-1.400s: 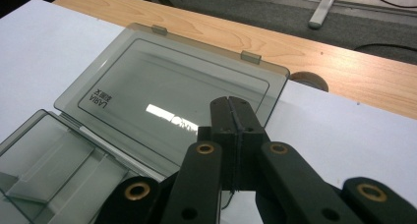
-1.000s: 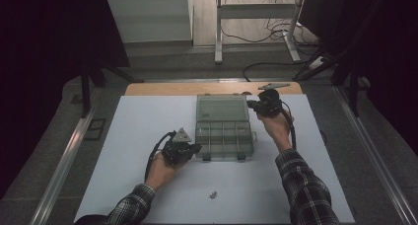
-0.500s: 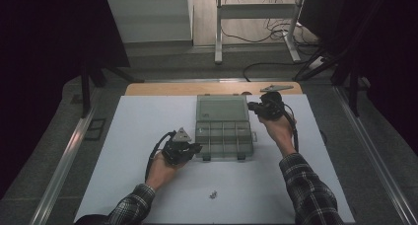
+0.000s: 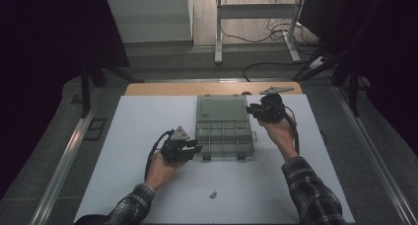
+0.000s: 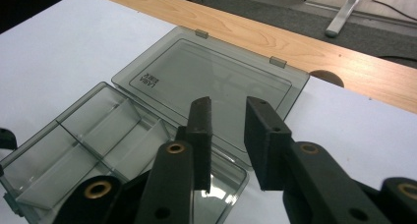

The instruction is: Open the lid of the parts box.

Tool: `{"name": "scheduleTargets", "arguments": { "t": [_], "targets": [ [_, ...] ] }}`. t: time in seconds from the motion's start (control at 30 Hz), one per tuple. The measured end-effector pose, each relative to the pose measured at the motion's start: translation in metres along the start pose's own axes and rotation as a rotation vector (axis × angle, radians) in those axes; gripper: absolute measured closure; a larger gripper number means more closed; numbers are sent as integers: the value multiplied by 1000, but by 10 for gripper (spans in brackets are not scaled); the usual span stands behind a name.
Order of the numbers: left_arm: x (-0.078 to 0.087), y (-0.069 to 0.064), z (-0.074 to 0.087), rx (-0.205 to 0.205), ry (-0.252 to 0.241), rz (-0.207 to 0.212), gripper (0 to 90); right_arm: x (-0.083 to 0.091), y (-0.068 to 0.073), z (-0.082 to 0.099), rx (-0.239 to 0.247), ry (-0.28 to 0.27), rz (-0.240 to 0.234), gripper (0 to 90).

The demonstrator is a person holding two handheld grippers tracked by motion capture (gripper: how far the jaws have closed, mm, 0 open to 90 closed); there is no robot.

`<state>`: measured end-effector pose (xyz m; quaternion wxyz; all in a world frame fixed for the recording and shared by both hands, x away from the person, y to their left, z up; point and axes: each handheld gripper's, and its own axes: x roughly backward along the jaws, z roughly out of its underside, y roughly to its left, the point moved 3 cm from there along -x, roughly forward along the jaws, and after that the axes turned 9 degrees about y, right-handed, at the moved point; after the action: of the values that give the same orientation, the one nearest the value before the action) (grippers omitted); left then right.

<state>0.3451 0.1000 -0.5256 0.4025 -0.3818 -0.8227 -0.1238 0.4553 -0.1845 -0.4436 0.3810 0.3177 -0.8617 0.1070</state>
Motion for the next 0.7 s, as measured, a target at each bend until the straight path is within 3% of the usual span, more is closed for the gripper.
{"name": "scheduleTargets", "arguments": {
  "t": [0.7],
  "targets": [
    [21,5,-6,50,-26,18,407,17,20,17,65,-1,-14,516]
  ]
}}
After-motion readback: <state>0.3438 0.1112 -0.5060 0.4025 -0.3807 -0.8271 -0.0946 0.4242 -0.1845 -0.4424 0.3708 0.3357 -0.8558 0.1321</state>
